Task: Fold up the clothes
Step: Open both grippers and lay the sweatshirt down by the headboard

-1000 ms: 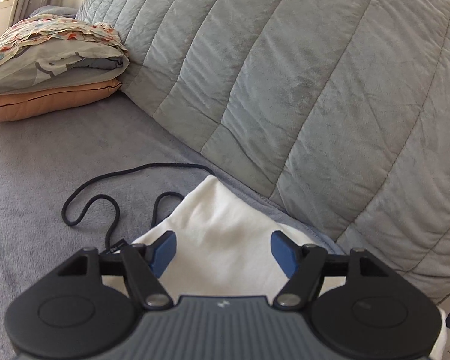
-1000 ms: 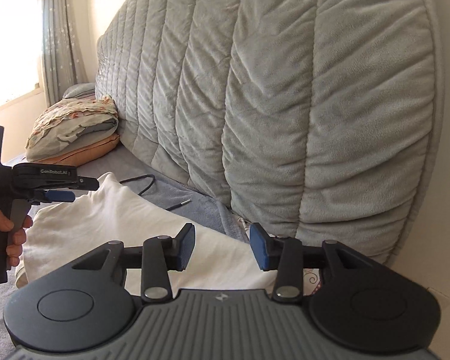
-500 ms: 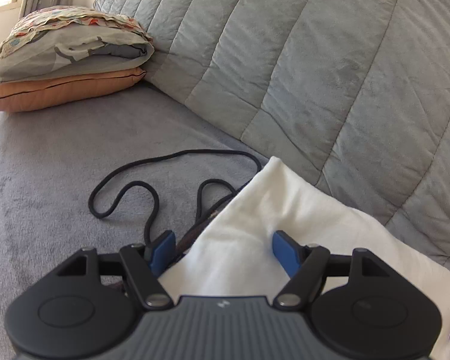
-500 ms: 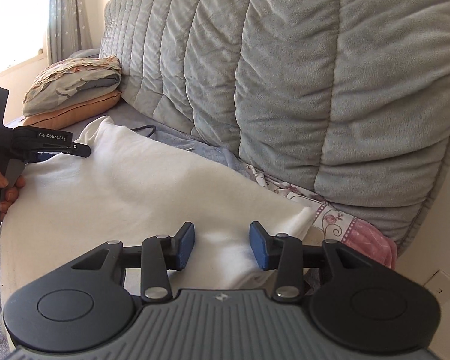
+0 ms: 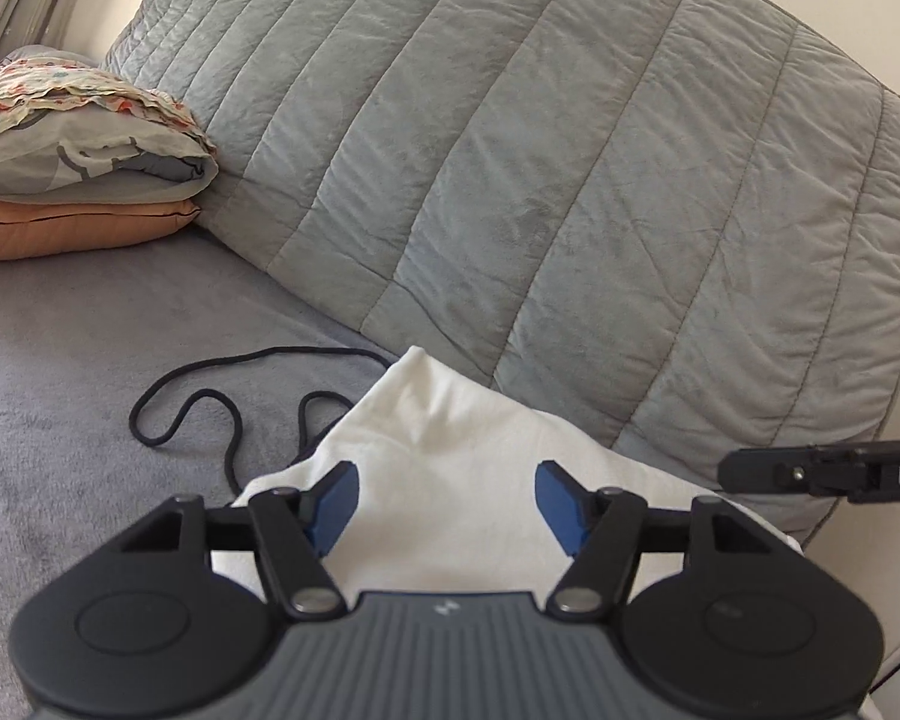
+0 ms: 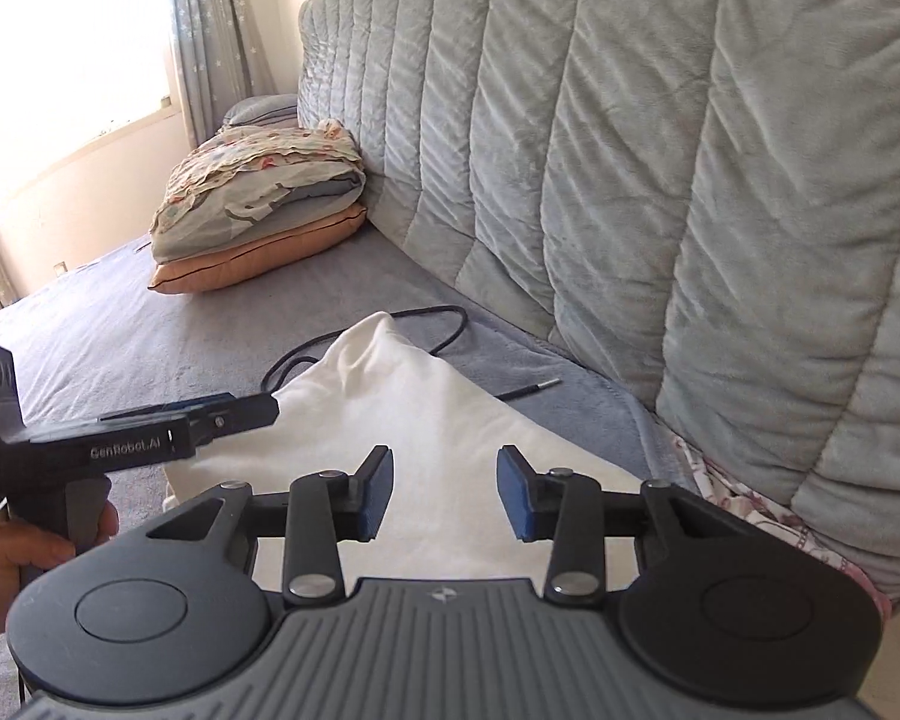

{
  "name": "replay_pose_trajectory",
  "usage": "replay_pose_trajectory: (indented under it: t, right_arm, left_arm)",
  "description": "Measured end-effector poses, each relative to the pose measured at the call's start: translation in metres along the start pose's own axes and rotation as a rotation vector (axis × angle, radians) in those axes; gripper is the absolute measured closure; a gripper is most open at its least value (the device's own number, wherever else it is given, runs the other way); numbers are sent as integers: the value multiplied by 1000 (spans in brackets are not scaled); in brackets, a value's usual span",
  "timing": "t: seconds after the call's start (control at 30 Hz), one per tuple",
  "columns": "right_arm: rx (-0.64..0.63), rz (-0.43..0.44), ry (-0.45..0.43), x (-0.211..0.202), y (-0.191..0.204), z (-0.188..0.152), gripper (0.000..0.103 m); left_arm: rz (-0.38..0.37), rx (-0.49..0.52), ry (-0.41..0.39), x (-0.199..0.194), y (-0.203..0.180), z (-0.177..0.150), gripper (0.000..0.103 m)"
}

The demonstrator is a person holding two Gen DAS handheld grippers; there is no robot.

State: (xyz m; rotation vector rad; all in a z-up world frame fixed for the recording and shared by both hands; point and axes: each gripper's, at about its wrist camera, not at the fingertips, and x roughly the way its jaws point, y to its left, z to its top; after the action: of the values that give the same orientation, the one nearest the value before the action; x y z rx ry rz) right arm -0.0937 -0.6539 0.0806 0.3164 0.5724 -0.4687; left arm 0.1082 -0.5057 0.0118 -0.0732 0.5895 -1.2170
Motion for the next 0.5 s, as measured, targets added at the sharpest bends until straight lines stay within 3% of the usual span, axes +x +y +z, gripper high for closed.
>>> replay_pose_trajectory:
  t: [0.27, 0.5]
  right_arm:
    - [-21, -11, 51, 84, 27, 13, 69]
    - [-32, -66, 45, 144, 37, 26, 69]
  left_arm:
    - [-59, 57, 8, 5, 14, -22, 39]
    - [-90, 113, -14, 6, 17, -32, 39]
